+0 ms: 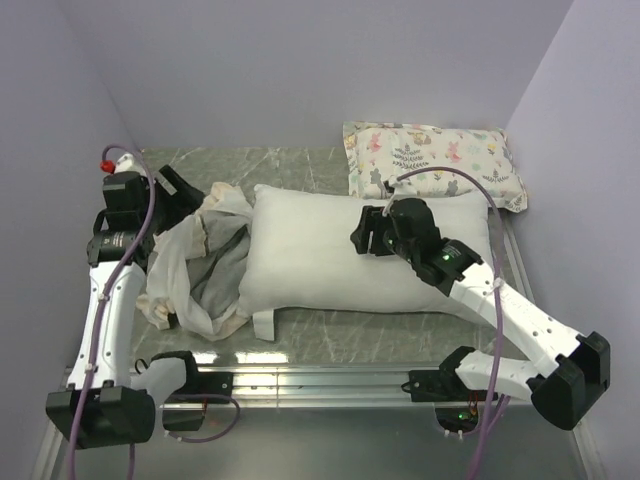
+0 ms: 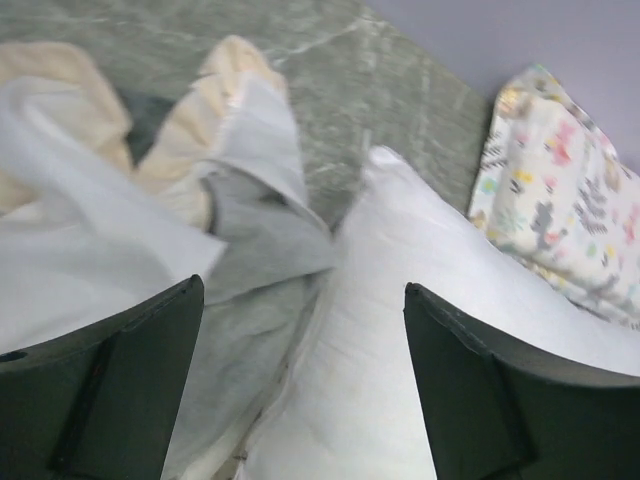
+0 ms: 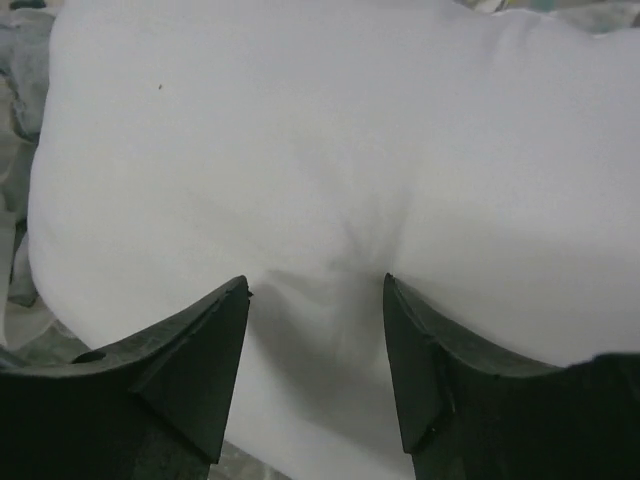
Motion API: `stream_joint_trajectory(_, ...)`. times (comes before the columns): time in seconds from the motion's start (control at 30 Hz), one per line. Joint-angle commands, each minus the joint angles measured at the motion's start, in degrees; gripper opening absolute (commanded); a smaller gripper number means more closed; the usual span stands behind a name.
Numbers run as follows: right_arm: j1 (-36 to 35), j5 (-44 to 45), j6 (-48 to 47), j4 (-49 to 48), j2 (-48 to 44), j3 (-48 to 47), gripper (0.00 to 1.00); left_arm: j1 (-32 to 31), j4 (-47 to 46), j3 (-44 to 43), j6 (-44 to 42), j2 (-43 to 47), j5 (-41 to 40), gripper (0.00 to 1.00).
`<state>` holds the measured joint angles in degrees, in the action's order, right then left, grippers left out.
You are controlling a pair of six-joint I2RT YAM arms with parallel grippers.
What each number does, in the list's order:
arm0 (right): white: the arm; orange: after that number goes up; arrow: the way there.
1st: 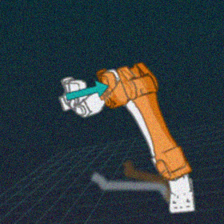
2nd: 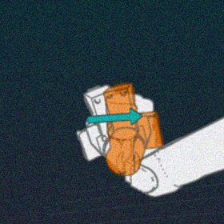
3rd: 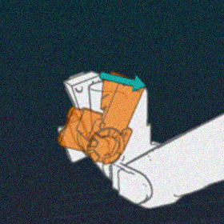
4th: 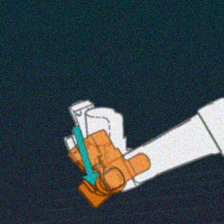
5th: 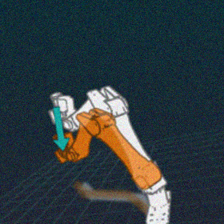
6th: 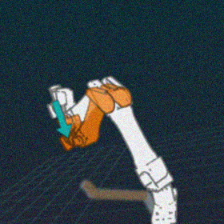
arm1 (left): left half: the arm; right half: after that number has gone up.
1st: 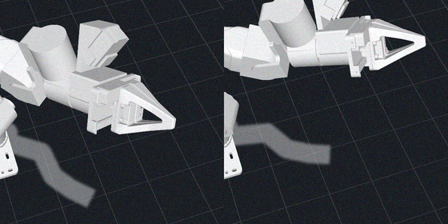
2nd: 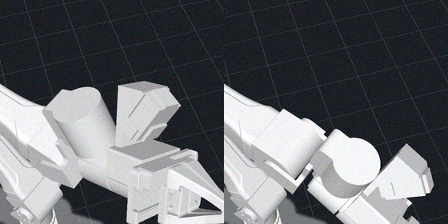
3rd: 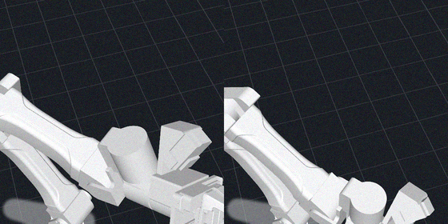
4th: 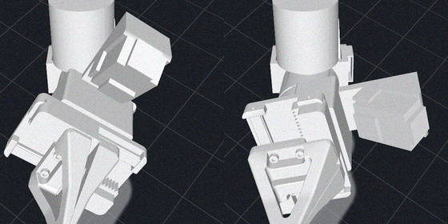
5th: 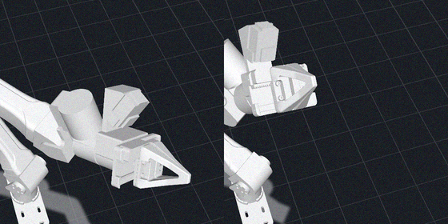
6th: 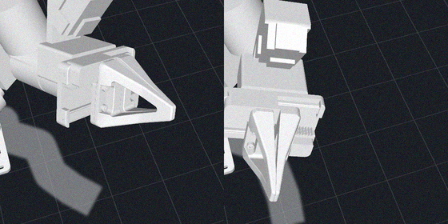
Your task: Remove the pillowcase from the pillow
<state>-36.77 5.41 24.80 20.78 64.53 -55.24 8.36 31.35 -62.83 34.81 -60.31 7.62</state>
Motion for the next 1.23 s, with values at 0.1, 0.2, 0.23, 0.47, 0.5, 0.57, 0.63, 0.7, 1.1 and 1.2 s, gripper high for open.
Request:
stream_joint_trajectory(0.1, -0.14, -0.99, 0.69, -0.47, -6.69, -6.80, 0.72, -12.47, -2.87, -2.30, -2.55, 5.20, -0.24, 0.86)
stream_joint_trajectory(0.2, -0.23, -1.73, 2.53, -1.18, -8.45, -6.81, 0.74, -21.61, -4.28, -0.46, -3.42, 6.09, -2.25, 0.86)
stream_joint_trajectory(0.23, -0.05, -0.94, 2.89, -1.26, -8.98, -6.81, 0.74, -24.15, -4.37, 0.33, -4.39, 5.82, -4.17, 0.86)
stream_joint_trajectory(0.47, -0.05, 8.56, 3.06, 1.02, -13.29, -3.21, 0.88, -32.00, -6.30, 4.64, -5.01, 7.48, -9.56, 0.87)
stream_joint_trajectory(0.5, -0.14, 9.00, 2.89, 1.46, -14.16, -2.77, 0.89, -32.00, -6.65, 5.34, -5.01, 7.93, -8.85, 0.88)
stream_joint_trajectory(0.57, 0.04, 9.88, 2.10, 1.55, -15.13, -0.84, 0.92, -32.09, -7.45, 7.27, -5.71, 9.07, -8.06, 0.88)
stream_joint_trajectory(0.63, -0.14, 10.50, 2.01, 0.94, -16.28, 0.31, 0.93, -32.09, -7.80, 8.50, -6.76, 9.16, -7.01, 0.88)
stream_joint_trajectory(0.7, -0.14, 10.85, 2.10, 0.76, -16.46, 1.28, 0.93, -32.09, -7.89, 9.04, -7.21, 9.16, -6.83, 0.88)
stream_joint_trajectory(1.1, -0.05, 9.62, 1.22, -1.79, -13.65, 1.63, 0.93, -32.09, -9.91, 11.24, -8.26, 14.52, -7.44, 0.95)
stream_joint_trajectory(1.2, -0.05, 9.36, 1.13, -2.05, -13.29, 1.45, 0.93, -32.00, -9.29, 10.53, -8.00, 13.47, -7.35, 0.96)
